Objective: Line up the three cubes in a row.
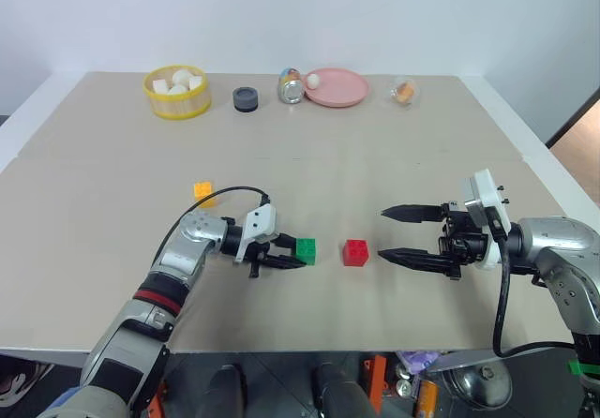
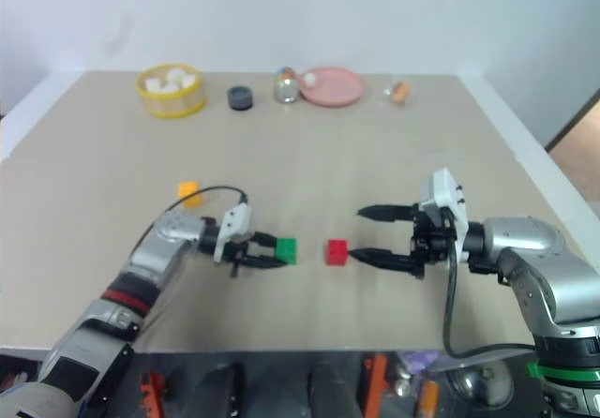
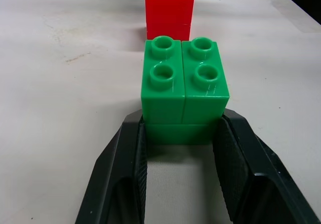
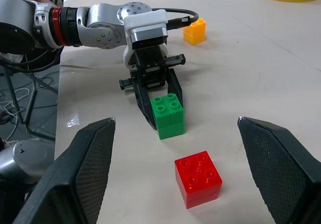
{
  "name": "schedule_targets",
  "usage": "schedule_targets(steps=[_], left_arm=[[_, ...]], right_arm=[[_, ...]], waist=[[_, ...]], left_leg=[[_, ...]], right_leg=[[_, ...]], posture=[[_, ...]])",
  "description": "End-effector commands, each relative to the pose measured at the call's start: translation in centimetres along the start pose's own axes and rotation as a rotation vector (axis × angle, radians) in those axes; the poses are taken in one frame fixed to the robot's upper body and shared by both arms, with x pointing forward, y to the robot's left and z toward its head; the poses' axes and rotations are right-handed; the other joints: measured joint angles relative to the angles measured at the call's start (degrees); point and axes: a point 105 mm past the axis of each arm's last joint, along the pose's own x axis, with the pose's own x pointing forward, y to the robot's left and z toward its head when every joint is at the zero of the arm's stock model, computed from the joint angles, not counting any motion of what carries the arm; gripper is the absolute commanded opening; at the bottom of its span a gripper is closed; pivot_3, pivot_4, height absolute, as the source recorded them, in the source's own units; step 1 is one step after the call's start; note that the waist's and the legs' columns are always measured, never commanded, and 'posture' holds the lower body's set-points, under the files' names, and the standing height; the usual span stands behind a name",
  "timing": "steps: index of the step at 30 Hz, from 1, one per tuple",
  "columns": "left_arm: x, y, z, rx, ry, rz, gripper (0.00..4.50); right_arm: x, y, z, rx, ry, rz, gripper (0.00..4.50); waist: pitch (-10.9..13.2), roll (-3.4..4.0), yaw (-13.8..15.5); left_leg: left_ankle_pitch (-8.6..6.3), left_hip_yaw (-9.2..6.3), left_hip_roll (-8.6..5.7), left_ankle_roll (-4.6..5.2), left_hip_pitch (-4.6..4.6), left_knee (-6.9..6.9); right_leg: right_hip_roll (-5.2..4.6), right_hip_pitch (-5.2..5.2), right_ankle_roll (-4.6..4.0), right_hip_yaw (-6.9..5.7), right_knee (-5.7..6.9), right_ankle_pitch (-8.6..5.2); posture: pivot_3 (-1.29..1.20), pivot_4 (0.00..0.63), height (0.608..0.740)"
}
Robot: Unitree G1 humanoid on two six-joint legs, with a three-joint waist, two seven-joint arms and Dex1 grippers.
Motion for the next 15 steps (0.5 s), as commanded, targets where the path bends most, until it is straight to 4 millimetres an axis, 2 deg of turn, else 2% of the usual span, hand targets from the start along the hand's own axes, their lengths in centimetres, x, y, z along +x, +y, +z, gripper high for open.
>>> schedule_targets(steps=[1, 2, 3, 9, 10, 15], left_arm=[[0.1, -0.4, -0.1, 0.005, 0.025, -0.033, 1.28], [0.1, -0.4, -0.2, 0.006, 0.026, -0.036, 1.28], [0.1, -0.4, -0.3, 0.005, 0.031, -0.031, 2.30], [0.1, -0.2, -0.1, -0.010, 0.018, -0.010, 4.35], [0.1, -0.2, 0.0, -0.005, 0.014, -0.009, 4.47], [-1.0, 0.0, 0.2, -0.006, 0.004, 0.035, 4.47]], right_arm=[[-0.1, 0.0, 0.9, -0.041, -0.017, -0.002, 4.04], [-0.1, 0.0, 0.9, -0.042, -0.017, -0.004, 4.04], [-0.1, -0.1, 0.9, -0.042, -0.016, -0.006, 4.04], [-0.1, -0.1, 0.9, -0.042, -0.017, -0.007, 4.04], [-0.1, -0.1, 0.9, -0.042, -0.017, -0.006, 4.04], [0.0, -0.2, 1.2, -0.040, -0.026, -0.001, 4.04]], waist=[[0.0, 0.00, 0.0], [0.0, 0.00, 0.0], [0.0, 0.00, 0.0], [0.0, 0.00, 0.1], [0.0, 0.00, 0.1], [0.0, 0.00, 0.0]], left_leg=[[0.00, 0.00, 0.00, 0.00, 0.00, 0.00], [0.00, 0.00, 0.00, 0.00, 0.00, 0.00], [0.00, 0.00, 0.00, 0.00, 0.00, 0.00], [0.02, 0.00, 0.00, 0.02, 0.04, 0.07], [0.03, 0.00, 0.00, 0.05, 0.03, 0.08], [0.08, 0.00, 0.00, 0.11, 0.04, 0.11]], right_leg=[[0.00, 0.00, 0.00, 0.00, 0.00, 0.00], [0.00, 0.00, 0.00, 0.00, 0.00, 0.00], [0.00, 0.00, 0.00, 0.00, 0.00, 0.00], [-0.01, 0.07, 0.00, 0.00, 0.00, 0.03], [-0.01, 0.09, 0.00, 0.00, 0.00, 0.03], [-0.02, 0.08, -0.03, 0.00, 0.00, 0.08]], posture=[[0.00, 0.150, 0.740], [0.00, 0.150, 0.740], [0.00, 0.150, 0.740], [0.00, 0.150, 0.740], [0.00, 0.150, 0.740], [0.00, 0.150, 0.740]])
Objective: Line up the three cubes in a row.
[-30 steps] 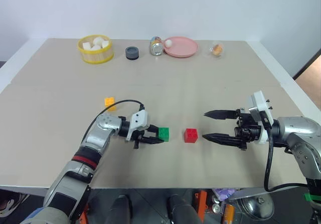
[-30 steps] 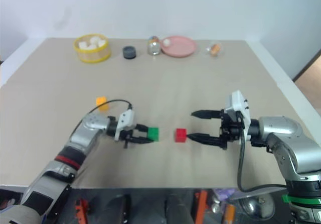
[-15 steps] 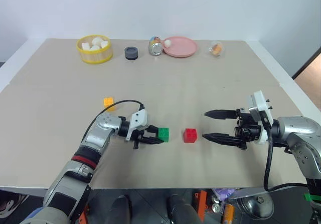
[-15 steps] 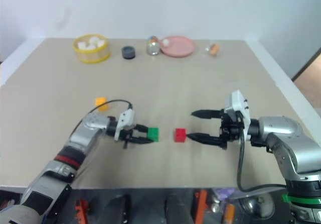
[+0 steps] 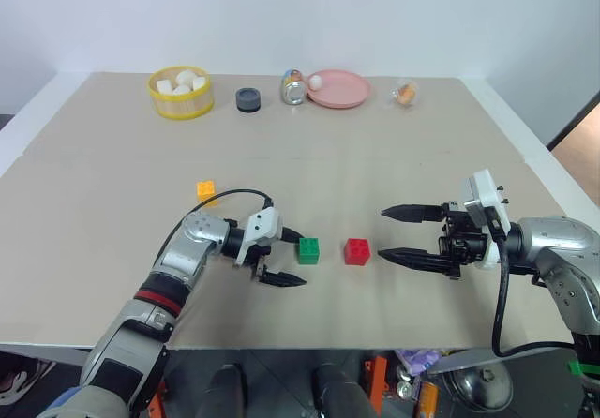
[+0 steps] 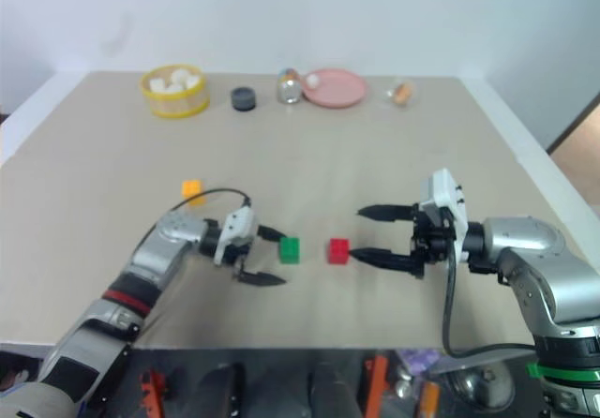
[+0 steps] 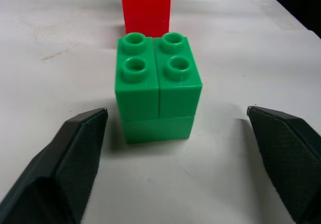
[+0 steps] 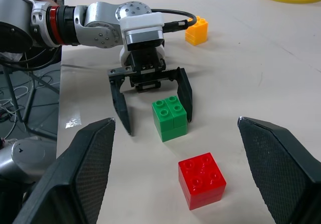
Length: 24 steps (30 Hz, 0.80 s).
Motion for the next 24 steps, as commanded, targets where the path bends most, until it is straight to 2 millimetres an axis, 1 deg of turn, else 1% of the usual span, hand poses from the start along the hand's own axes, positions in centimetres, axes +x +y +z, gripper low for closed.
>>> schedule_targets(steps=[1, 4, 9, 13, 15, 17, 19, 24], left_arm=[[-1.6, 0.4, 0.1, 0.011, 0.004, 0.064, 4.47], [-3.1, 0.6, -0.5, 0.008, 0.030, 0.110, 4.47], [-6.8, 1.4, -1.8, 0.018, 0.099, 0.251, 4.47], [-9.7, 1.5, -1.9, 0.015, 0.111, 0.355, 4.47], [-10.8, 1.2, -1.5, 0.017, 0.111, 0.398, 4.47], [-12.5, 0.7, -0.5, -0.008, 0.084, 0.508, 4.47], [-13.3, 0.3, -0.2, -0.029, 0.087, 0.573, 4.47], [-15.0, -1.4, -1.1, -0.057, 0.128, 0.714, 4.47]], right_arm=[[-0.1, -0.2, 1.2, -0.035, -0.031, 0.003, 4.04], [-0.1, -0.2, 1.4, -0.036, -0.037, 0.007, 4.04], [-0.2, -0.2, 1.8, -0.039, -0.044, 0.012, 4.04], [-0.3, -0.1, 1.9, -0.042, -0.044, 0.015, 4.04], [-0.5, -0.1, 2.1, -0.047, -0.047, 0.012, 4.04], [-0.4, -0.5, 2.8, -0.062, -0.069, -0.011, 4.04], [-0.3, -0.8, 3.1, -0.062, -0.082, -0.025, 4.04], [0.2, -0.8, 3.0, -0.062, -0.085, 0.003, 4.04]], waist=[[0.0, 0.00, -0.1], [0.0, 0.00, -0.3], [0.0, 0.00, -0.4], [0.0, 0.00, -0.7], [0.0, 0.00, -1.1], [0.0, 0.01, -1.6], [0.0, 0.01, -1.7], [0.0, -0.01, -1.4]], left_leg=[[0.00, 0.00, 0.00, 0.00, 0.00, -0.01], [0.00, 0.01, 0.03, 0.00, 0.00, -0.11], [0.00, 0.01, 0.12, 0.00, -0.01, -0.25], [0.00, 0.02, 0.14, 0.00, 0.01, -0.23], [0.00, 0.03, 0.17, 0.01, 0.02, -0.23], [0.00, 0.11, 0.24, 0.00, 0.00, -0.24], [-0.01, 0.15, 0.26, 0.00, -0.03, -0.25], [-0.01, 0.16, 0.21, -0.01, -0.05, -0.25]], right_leg=[[0.00, -0.01, 0.00, 0.00, 0.00, 0.00], [0.03, -0.08, -0.01, 0.00, 0.00, 0.01], [0.13, -0.19, -0.07, 0.00, 0.01, -0.02], [0.14, -0.18, -0.11, 0.00, 0.01, 0.02], [0.14, -0.20, -0.16, 0.00, 0.02, 0.07], [0.14, -0.27, -0.19, 0.00, 0.02, 0.09], [0.14, -0.32, -0.20, 0.00, 0.02, 0.09], [0.07, -0.30, -0.17, 0.00, 0.01, 0.06]], posture=[[0.00, 0.150, 0.740], [0.00, 0.150, 0.740], [0.00, 0.150, 0.740], [0.00, 0.150, 0.740], [0.00, 0.150, 0.740], [0.00, 0.150, 0.740], [0.00, 0.150, 0.740], [0.00, 0.150, 0.740]])
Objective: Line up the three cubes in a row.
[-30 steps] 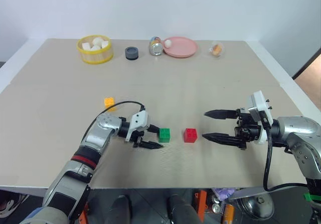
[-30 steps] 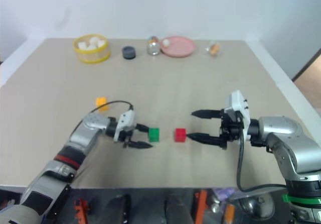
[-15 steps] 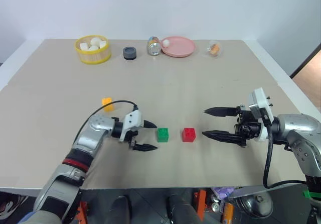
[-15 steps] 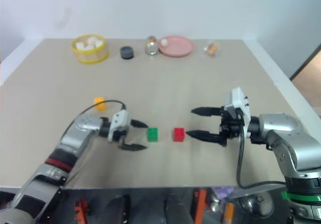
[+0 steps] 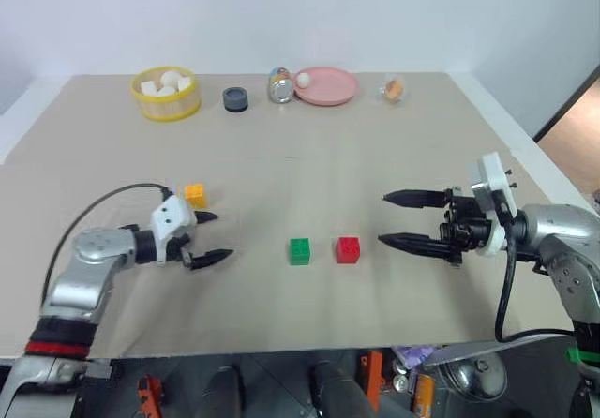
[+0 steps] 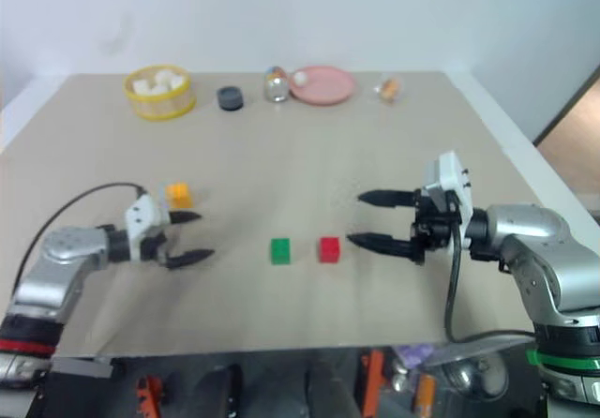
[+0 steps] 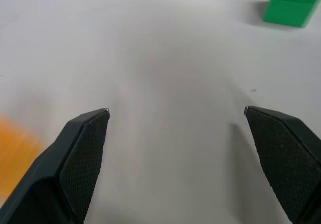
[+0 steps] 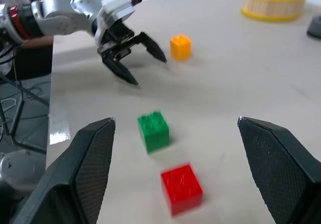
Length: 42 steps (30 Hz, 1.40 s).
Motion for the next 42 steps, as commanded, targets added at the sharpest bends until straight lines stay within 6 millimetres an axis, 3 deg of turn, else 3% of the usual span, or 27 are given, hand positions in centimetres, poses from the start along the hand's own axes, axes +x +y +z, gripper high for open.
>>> schedule_targets(steps=[1, 7, 12, 27, 42], left_arm=[[-1.4, 0.4, 0.9, 0.019, -0.019, 0.110, 4.47], [-2.6, 0.9, 0.7, -0.048, -0.018, 0.324, 4.47], [-3.3, 2.8, -0.6, -0.118, 0.009, 0.539, 4.47], [-1.5, 6.5, -2.8, -0.067, 0.050, 0.464, 4.47], [2.3, 7.0, -3.0, -0.080, 0.008, 0.315, 4.47]], right_arm=[[0.0, -0.1, 0.6, -0.026, -0.018, 0.012, 4.04], [0.5, -0.5, 0.8, -0.030, -0.027, 0.033, 4.04], [0.9, -0.6, 0.7, -0.032, -0.029, 0.055, 4.04], [1.7, -0.2, 2.2, -0.084, -0.057, 0.078, 4.04], [1.3, 0.0, 2.1, -0.080, -0.046, 0.051, 4.04]], waist=[[0.0, -0.02, 0.0], [0.0, -0.05, 0.0], [0.0, -0.07, 0.0], [0.0, -0.07, 0.2], [0.0, -0.03, 1.6]], left_leg=[[-0.01, 0.02, -0.01, -0.01, -0.01, 0.00], [-0.01, 0.11, -0.01, -0.02, -0.02, 0.02], [-0.01, 0.08, -0.01, -0.02, -0.01, 0.01], [-0.03, 0.07, -0.04, -0.05, -0.05, -0.03], [0.02, 0.10, -0.07, -0.04, 0.02, 0.05]], right_leg=[[-0.02, -0.01, 0.00, 0.00, -0.01, -0.01], [-0.07, -0.04, -0.01, 0.02, -0.01, 0.00], [-0.03, -0.06, -0.01, 0.00, -0.01, 0.00], [-0.04, -0.07, 0.00, -0.02, -0.01, -0.02], [-0.13, 0.04, -0.06, -0.07, -0.01, 0.22]], posture=[[0.00, 0.150, 0.740], [0.00, 0.150, 0.740], [0.00, 0.150, 0.740], [0.00, 0.150, 0.740], [0.00, 0.150, 0.740]])
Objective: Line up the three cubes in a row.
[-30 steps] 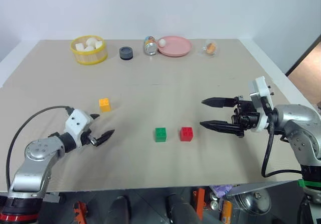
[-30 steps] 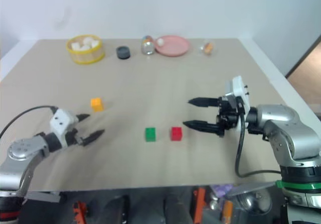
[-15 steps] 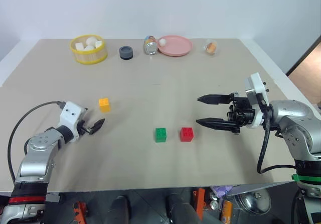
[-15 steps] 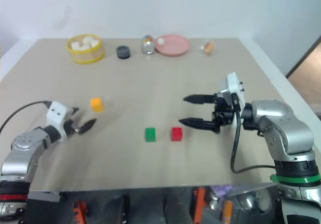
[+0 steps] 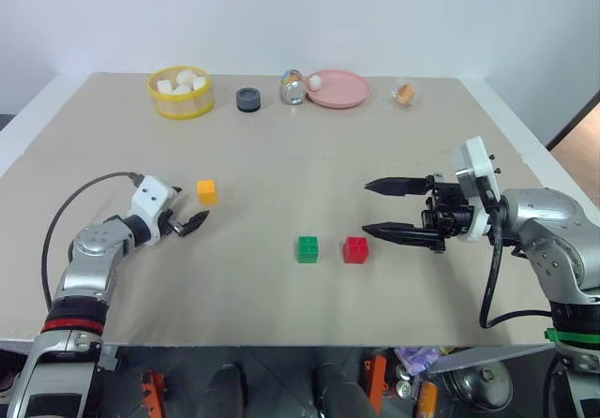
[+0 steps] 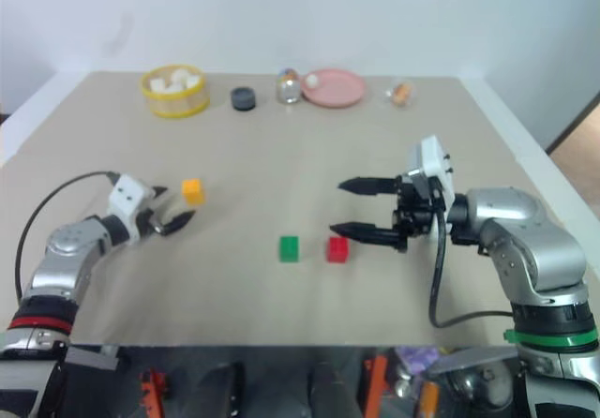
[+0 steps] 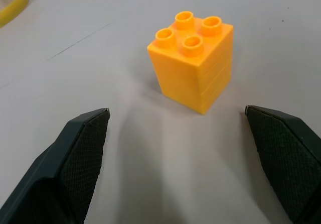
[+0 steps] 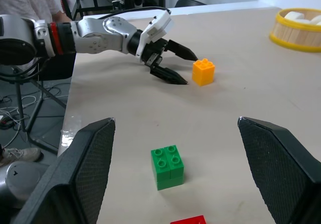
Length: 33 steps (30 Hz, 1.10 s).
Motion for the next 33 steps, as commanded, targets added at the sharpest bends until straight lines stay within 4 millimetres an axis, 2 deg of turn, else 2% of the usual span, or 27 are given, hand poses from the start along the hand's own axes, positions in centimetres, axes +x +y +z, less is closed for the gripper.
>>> schedule_targets(steps=[1, 5, 10, 16, 25, 29, 33], left_arm=[[1.0, -1.0, -0.6, -0.037, 0.013, -0.065, 4.47], [1.9, -2.2, -0.3, -0.104, -0.005, -0.163, 4.47], [2.9, -2.8, 0.6, -0.134, -0.026, -0.224, 4.47], [3.9, -2.9, 1.7, -0.128, -0.045, -0.246, 4.47], [4.1, -2.6, 1.8, -0.105, -0.039, -0.243, 4.47], [4.0, -2.5, 1.7, -0.098, -0.044, -0.237, 3.34], [3.8, -2.2, 1.6, -0.089, -0.039, -0.228, 2.01]], right_arm=[[-0.5, 0.2, 1.4, -0.056, -0.017, -0.013, 4.04], [-0.5, 0.1, 1.3, -0.055, -0.013, -0.013, 4.04], [-0.5, 0.0, 1.4, -0.055, -0.013, -0.011, 4.04], [-0.5, 0.0, 1.4, -0.055, -0.012, -0.009, 4.04], [-0.5, -0.2, 1.3, -0.054, -0.009, -0.015, 4.04], [-0.5, -0.2, 1.2, -0.053, -0.009, -0.016, 4.04], [-0.5, -0.4, 1.2, -0.053, -0.009, -0.016, 4.04]], waist=[[0.0, 0.00, 0.0], [0.0, 0.00, 0.1], [0.0, 0.00, 0.8], [0.0, 0.00, 1.4], [0.0, 0.00, 1.4], [0.0, 0.00, 1.3], [0.0, 0.00, 1.2]], left_leg=[[0.02, 0.00, -0.02, 0.01, 0.00, 0.00], [0.05, 0.00, -0.07, 0.02, -0.03, 0.02], [0.10, 0.00, -0.11, 0.06, -0.11, 0.04], [0.09, -0.02, -0.11, 0.05, -0.28, 0.02], [0.07, -0.05, -0.11, 0.04, -0.29, 0.01], [0.07, -0.05, -0.10, 0.04, -0.28, 0.00], [0.07, -0.05, -0.08, 0.04, -0.27, 0.00]], right_leg=[[-0.01, 0.01, 0.00, 0.00, 0.00, 0.00], [-0.07, 0.07, 0.01, 0.00, 0.00, 0.00], [-0.09, 0.17, 0.15, 0.00, -0.08, -0.07], [-0.08, 0.23, 0.38, -0.04, -0.11, -0.45], [-0.07, 0.23, 0.37, -0.07, -0.11, -0.48], [-0.07, 0.23, 0.37, -0.07, -0.10, -0.48], [-0.05, 0.22, 0.33, -0.08, -0.10, -0.45]], posture=[[0.00, 0.150, 0.740], [0.00, 0.150, 0.740], [0.00, 0.150, 0.740], [0.00, 0.150, 0.740], [0.00, 0.150, 0.740], [0.00, 0.150, 0.740], [0.00, 0.150, 0.740]])
